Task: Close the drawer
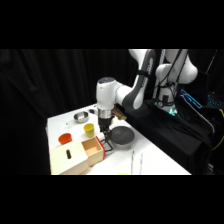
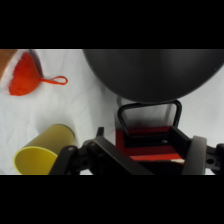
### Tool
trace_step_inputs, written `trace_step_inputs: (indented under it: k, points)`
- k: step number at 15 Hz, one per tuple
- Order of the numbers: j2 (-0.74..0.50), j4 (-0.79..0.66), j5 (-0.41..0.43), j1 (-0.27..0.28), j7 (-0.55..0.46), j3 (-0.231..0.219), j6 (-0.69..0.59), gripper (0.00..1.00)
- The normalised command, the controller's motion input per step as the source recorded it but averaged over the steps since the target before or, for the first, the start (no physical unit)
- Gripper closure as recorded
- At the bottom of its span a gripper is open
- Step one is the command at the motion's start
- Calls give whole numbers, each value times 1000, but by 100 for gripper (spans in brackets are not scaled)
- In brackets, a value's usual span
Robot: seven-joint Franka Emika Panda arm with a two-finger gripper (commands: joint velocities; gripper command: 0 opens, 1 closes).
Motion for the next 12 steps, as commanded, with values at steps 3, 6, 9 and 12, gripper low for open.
trace_step_inputs:
  k: [3,6,9,12]
  points:
    - [98,29,88,55,-15,-64,245,0]
    - [88,47,112,55,-37,-44,205,0]
    - [114,63,126,37,-68,-32,217,0]
    - [127,80,132,19,-103,-27,207,0]
